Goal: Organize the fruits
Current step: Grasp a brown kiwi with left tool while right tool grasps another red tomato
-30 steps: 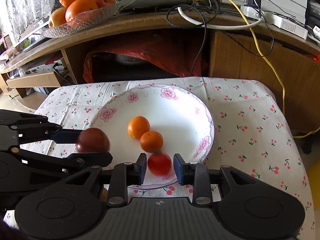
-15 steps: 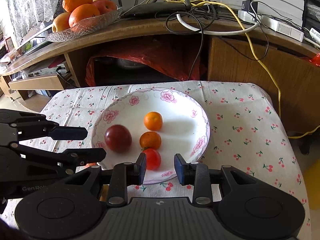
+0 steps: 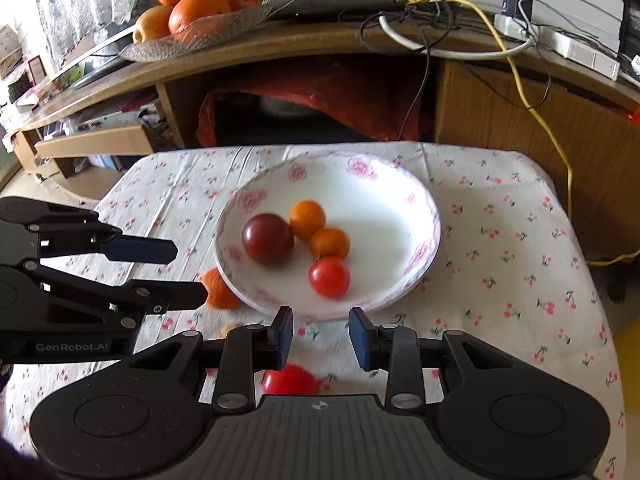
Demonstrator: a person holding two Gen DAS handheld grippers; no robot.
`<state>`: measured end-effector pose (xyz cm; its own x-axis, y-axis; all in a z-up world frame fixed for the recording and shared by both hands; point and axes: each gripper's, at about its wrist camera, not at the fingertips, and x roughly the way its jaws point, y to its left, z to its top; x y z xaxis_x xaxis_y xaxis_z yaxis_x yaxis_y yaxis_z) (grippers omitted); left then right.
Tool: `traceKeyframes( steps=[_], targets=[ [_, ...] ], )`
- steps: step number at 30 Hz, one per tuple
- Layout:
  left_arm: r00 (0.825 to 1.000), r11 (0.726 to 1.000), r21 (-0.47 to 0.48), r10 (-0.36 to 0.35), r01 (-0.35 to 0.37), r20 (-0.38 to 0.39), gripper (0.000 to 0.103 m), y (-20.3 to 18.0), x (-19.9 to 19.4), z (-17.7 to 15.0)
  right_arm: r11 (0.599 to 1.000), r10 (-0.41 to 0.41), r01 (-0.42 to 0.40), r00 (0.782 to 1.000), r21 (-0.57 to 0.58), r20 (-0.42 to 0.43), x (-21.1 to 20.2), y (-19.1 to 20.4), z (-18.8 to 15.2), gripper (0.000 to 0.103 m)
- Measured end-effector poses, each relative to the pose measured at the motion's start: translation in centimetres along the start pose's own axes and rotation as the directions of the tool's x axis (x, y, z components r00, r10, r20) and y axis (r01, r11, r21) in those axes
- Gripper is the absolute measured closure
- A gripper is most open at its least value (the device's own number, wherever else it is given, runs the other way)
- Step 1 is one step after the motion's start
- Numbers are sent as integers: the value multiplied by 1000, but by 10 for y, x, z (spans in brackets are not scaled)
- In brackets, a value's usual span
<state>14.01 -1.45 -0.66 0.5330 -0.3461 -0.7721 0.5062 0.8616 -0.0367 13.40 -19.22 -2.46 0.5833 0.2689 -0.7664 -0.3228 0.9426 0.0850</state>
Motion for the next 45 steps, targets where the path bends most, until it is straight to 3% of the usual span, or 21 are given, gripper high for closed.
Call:
traceKeyframes(
  steps=[27, 34, 42, 45],
  targets=[
    [991, 997, 64, -33, 42, -127, 53, -18, 22, -27, 999, 41, -43, 997, -25, -63, 0, 6, -16, 69],
    [992, 997, 65, -35, 43, -123, 54, -21, 25, -29, 999, 52, -53, 996, -13, -69, 0, 5, -16, 69],
    [993, 997, 64, -32, 39, -111, 69, -20, 22, -27, 998, 59, -61, 995, -27, -84, -2, 4, -17, 68],
    [994, 998, 61, -27, 34, -104, 69, -18, 20, -26, 997, 72, -76, 993, -32, -93, -2, 5, -18, 68]
  ],
)
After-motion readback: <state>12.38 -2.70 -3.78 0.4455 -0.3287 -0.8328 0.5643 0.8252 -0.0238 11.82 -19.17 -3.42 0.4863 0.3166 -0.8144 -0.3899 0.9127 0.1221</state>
